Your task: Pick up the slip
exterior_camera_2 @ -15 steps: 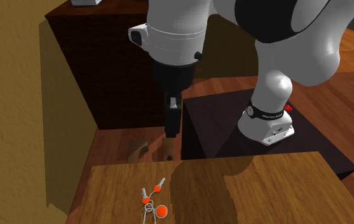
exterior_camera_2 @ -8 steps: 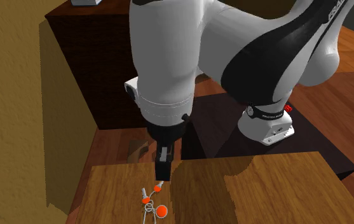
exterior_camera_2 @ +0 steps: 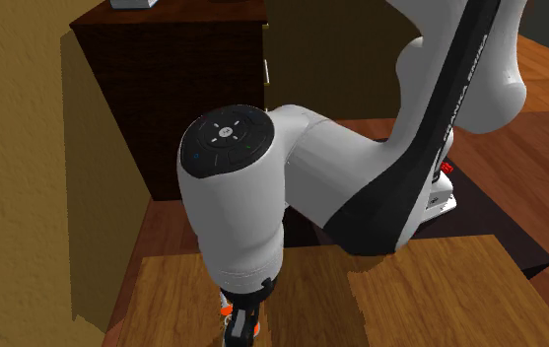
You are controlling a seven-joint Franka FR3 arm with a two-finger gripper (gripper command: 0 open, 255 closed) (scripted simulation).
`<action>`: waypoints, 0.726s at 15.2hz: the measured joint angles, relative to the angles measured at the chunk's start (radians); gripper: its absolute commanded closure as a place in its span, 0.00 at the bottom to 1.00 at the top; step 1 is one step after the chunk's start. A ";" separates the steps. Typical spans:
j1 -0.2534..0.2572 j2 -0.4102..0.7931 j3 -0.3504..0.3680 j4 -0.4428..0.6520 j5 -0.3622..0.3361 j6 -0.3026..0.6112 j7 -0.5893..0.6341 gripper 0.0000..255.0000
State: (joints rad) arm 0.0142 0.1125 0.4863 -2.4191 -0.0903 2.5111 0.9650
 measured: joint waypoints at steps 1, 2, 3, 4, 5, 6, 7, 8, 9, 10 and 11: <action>0.008 0.025 -0.002 0.009 -0.017 0.010 0.028 0.00; 0.015 0.050 -0.006 0.017 -0.035 0.024 0.051 0.00; 0.018 0.064 -0.010 0.016 -0.046 0.036 0.061 0.00; 0.022 0.076 -0.013 0.016 -0.057 0.046 0.073 0.00; 0.025 0.090 -0.017 0.018 -0.069 0.056 0.082 0.00; 0.028 0.107 -0.025 0.017 -0.084 0.072 0.090 0.00; 0.031 0.119 -0.031 0.016 -0.096 0.084 0.099 0.00; 0.039 0.140 -0.039 0.020 -0.114 0.098 0.113 0.00; 0.041 0.148 -0.043 0.020 -0.122 0.105 0.118 0.00; 0.043 0.153 -0.046 0.021 -0.126 0.108 0.121 1.00; 0.045 0.153 -0.046 0.023 -0.128 0.111 0.123 1.00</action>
State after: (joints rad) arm 0.0587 0.2654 0.4407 -2.3963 -0.2182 2.6220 1.0879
